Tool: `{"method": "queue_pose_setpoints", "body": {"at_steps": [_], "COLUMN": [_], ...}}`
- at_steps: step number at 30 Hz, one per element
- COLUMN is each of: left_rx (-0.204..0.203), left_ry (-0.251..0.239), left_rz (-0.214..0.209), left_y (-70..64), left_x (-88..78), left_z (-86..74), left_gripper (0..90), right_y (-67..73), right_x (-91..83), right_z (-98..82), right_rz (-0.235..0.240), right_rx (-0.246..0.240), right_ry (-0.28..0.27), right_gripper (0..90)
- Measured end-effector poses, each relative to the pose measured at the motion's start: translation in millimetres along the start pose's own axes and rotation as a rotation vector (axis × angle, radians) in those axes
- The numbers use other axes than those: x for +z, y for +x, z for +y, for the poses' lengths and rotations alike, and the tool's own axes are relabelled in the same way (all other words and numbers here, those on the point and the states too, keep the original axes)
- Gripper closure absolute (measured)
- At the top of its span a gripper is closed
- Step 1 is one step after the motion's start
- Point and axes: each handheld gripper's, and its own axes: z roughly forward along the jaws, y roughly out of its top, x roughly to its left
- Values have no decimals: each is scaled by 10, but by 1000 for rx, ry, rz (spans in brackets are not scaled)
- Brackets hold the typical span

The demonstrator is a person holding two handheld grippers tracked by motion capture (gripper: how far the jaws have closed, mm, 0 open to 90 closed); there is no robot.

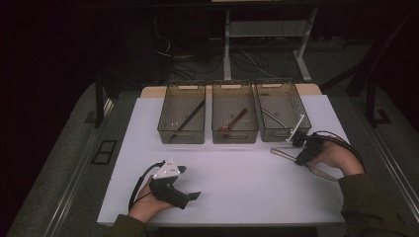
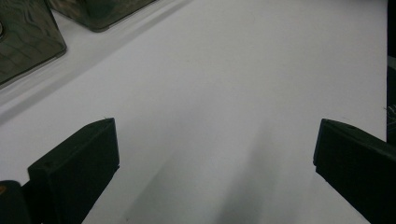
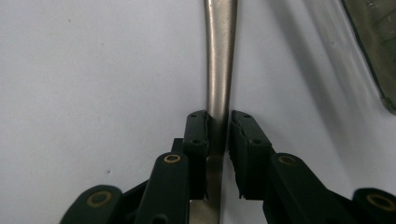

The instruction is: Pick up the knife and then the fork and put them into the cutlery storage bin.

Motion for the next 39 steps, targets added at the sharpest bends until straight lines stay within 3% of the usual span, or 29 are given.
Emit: {"method": "queue_pose_setpoints", "body": {"at_steps": [7, 20, 31, 39], "left_rx": [-1, 0, 3, 4], "left_ry": [0, 1, -1, -2], "left_rz": [-2, -1, 0, 1], "left_y": [-5, 4, 8, 8], "left_x": [-1, -1, -14, -16], "left_z": [-1, 1, 3, 5], "left_gripper": [0, 0, 0, 0], "right_y": [-23, -14, -12, -58], "right_x": [8, -34, -289, -489], "right_z": [83, 3, -97, -262], "right_rz": [2, 4, -24, 7], "right_rx": [-18, -2, 22, 92], "right_ry": [58, -30, -195, -388], "right_gripper": [789, 792, 792, 792]}}
